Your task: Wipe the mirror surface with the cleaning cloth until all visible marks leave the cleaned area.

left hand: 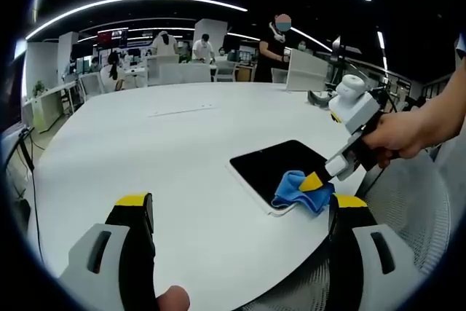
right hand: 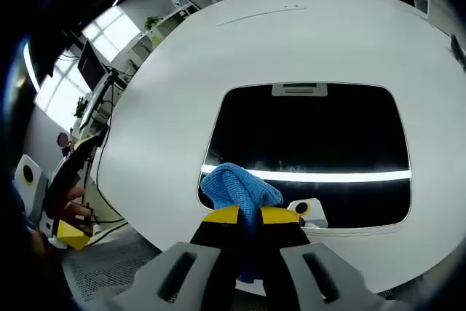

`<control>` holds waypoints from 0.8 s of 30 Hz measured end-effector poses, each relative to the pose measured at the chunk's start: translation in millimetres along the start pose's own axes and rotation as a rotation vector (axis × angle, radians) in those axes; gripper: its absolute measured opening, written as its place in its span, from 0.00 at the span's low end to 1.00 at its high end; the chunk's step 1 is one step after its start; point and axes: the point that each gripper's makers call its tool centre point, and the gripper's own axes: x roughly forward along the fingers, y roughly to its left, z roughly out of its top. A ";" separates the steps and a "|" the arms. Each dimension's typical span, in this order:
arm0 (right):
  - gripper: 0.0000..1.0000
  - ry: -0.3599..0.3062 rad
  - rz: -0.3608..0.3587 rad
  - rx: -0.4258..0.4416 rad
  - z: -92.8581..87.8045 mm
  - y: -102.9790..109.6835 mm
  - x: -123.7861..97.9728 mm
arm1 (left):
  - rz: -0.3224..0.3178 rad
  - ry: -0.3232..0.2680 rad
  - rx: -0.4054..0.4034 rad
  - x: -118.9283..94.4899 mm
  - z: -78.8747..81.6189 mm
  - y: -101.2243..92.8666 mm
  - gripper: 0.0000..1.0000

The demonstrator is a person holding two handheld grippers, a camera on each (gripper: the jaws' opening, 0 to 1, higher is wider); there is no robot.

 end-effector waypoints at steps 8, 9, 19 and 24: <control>0.03 -0.005 0.003 0.000 -1.2 -4.3 -1.4 | -0.016 -0.003 0.001 1.6 0.5 -6.2 0.99; 0.03 -0.005 0.003 0.000 -1.5 -5.1 -1.8 | -0.016 -0.003 0.002 1.8 0.8 -6.8 0.99; 0.03 -0.013 -0.004 0.021 -2.9 -18.3 -8.1 | -0.009 0.001 0.012 3.4 0.0 -5.4 0.99; 0.03 -0.014 -0.015 0.026 -2.9 -27.6 -11.6 | 0.000 0.002 0.006 5.8 -1.0 -5.4 0.99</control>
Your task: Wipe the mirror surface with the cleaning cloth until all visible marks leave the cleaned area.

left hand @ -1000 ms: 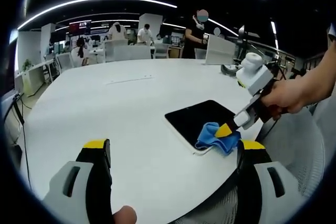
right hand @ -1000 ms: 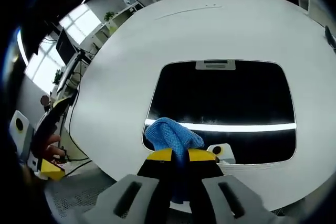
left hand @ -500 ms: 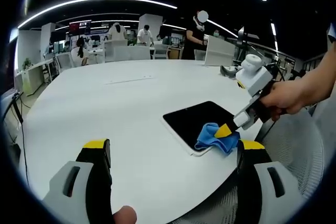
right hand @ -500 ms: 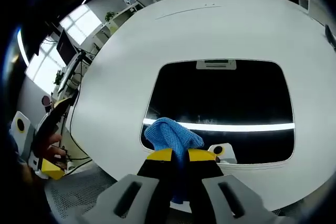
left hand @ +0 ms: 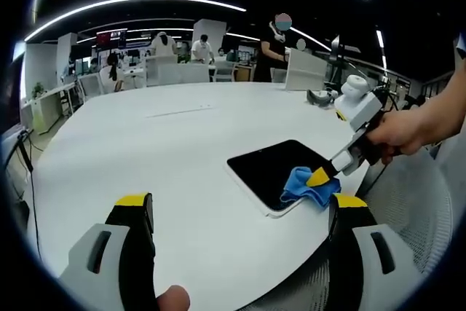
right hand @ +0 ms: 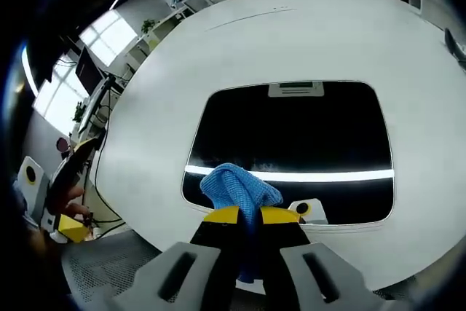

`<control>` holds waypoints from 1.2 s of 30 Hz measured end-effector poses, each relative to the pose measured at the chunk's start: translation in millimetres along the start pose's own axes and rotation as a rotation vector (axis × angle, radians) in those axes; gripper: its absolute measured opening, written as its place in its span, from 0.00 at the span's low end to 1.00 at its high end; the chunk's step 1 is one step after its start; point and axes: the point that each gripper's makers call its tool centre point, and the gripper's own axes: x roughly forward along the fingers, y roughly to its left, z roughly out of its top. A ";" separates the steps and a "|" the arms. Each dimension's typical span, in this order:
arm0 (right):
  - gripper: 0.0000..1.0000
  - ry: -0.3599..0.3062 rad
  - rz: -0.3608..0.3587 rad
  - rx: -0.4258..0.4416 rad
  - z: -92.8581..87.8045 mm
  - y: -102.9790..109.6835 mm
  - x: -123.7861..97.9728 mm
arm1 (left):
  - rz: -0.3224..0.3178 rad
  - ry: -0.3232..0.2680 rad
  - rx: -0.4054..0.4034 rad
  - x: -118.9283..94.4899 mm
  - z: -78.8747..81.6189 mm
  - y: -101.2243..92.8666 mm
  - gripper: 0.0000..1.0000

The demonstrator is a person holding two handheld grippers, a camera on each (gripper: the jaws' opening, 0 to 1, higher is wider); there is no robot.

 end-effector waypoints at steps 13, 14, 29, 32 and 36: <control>0.03 0.010 -0.007 0.024 1.1 -5.5 -1.3 | 0.003 -0.001 -0.009 1.2 -1.2 0.1 0.99; 0.03 0.012 -0.006 0.028 1.1 -5.8 -1.3 | 0.003 -0.001 -0.010 1.5 -1.0 0.2 0.99; 0.03 0.007 -0.024 0.003 15.6 -9.4 5.5 | -0.002 -0.008 -0.023 4.0 2.1 -0.8 0.99; 0.03 0.003 -0.026 0.000 20.0 -10.4 7.5 | -0.005 -0.007 -0.023 4.9 2.2 -0.6 0.99; 0.03 -0.007 -0.038 -0.023 27.5 -12.2 10.7 | -0.004 -0.008 -0.025 4.9 3.4 -0.4 0.99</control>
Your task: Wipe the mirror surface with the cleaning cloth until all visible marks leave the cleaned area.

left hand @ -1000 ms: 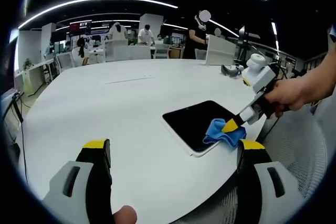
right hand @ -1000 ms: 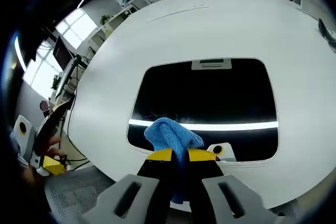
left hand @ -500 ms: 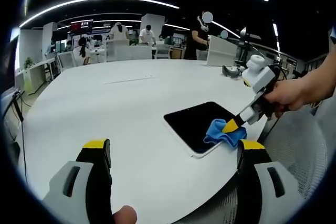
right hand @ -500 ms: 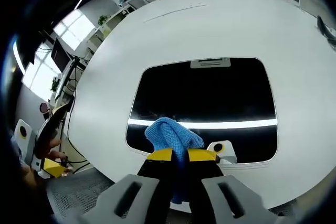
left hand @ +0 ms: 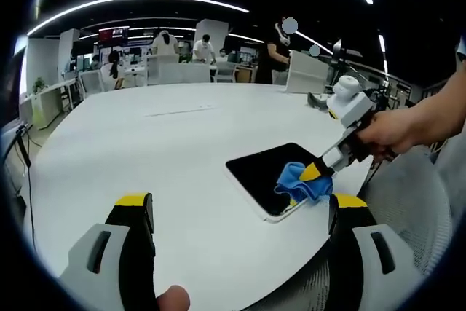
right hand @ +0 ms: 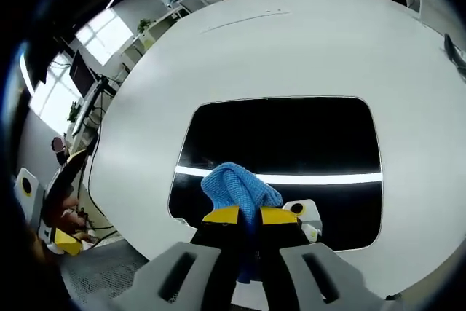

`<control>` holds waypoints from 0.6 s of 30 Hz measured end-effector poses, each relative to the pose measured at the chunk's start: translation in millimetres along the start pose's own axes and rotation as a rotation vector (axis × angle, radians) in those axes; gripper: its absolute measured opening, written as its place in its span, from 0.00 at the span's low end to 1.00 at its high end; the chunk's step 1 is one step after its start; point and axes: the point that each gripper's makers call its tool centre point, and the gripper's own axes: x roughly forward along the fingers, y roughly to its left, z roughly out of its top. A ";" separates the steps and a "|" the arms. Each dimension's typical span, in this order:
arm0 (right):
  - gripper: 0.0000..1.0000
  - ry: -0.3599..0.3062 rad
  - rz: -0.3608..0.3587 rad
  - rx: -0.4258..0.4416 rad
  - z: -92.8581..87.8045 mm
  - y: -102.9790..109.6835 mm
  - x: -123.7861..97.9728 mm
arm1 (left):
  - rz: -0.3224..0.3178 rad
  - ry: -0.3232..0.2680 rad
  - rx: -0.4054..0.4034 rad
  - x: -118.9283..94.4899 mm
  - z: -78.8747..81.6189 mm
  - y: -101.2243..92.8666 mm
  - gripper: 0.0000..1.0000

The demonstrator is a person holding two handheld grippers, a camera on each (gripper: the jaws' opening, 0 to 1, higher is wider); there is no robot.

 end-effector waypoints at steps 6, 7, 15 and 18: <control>0.03 -0.004 -0.009 -0.017 12.2 -2.7 5.1 | -0.001 0.001 0.010 -0.8 1.6 0.1 0.99; 0.03 -0.004 -0.013 -0.023 15.4 -3.7 6.5 | -0.001 0.003 0.011 -1.0 1.3 0.2 0.99; 0.03 -0.002 -0.022 -0.028 33.1 -7.3 15.0 | -0.020 0.021 -0.004 -2.6 -2.2 -0.7 0.99; 0.03 0.000 -0.026 -0.037 39.1 -8.4 17.8 | -0.018 0.033 0.039 -2.2 -1.0 -0.2 0.99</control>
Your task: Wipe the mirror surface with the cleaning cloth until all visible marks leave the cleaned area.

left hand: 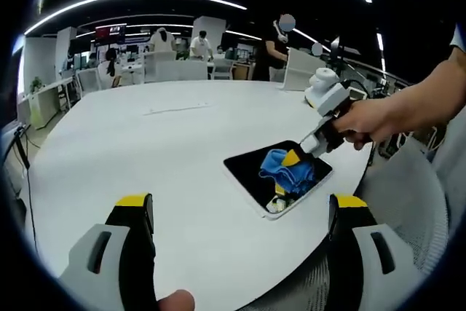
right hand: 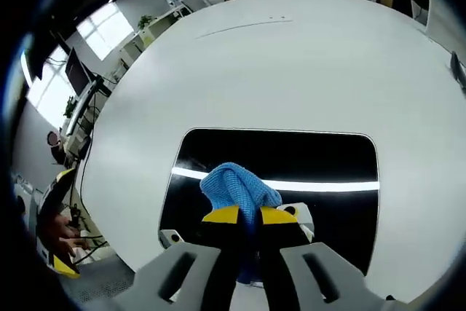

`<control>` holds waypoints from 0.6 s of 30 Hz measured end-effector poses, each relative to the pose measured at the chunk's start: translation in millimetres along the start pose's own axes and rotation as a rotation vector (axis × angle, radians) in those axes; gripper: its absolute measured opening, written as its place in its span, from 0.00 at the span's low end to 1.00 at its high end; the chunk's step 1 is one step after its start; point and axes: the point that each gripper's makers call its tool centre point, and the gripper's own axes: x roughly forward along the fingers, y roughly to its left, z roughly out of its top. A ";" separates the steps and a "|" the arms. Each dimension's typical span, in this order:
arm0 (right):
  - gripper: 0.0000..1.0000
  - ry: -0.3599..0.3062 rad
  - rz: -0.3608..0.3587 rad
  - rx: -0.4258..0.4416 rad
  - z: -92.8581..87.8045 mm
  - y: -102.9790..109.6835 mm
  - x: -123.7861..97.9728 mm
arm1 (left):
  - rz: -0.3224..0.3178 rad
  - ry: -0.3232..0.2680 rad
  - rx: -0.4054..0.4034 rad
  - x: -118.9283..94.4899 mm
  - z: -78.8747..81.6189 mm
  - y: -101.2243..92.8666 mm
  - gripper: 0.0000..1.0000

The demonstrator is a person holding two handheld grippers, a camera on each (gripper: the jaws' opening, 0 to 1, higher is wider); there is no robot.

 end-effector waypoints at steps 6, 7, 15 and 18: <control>0.03 0.006 -0.011 -0.018 9.7 -1.2 4.1 | -0.002 0.008 0.014 1.0 1.4 2.5 0.99; 0.03 0.006 -0.014 -0.023 12.5 -2.0 5.6 | -0.001 0.009 0.011 1.0 1.4 3.4 0.99; 0.03 0.009 -0.017 -0.036 25.6 -5.8 12.9 | 0.022 0.001 -0.004 0.5 0.5 12.4 0.99; 0.03 0.010 -0.019 -0.041 30.2 -7.2 14.9 | 0.018 -0.001 0.000 1.2 -1.3 14.9 0.99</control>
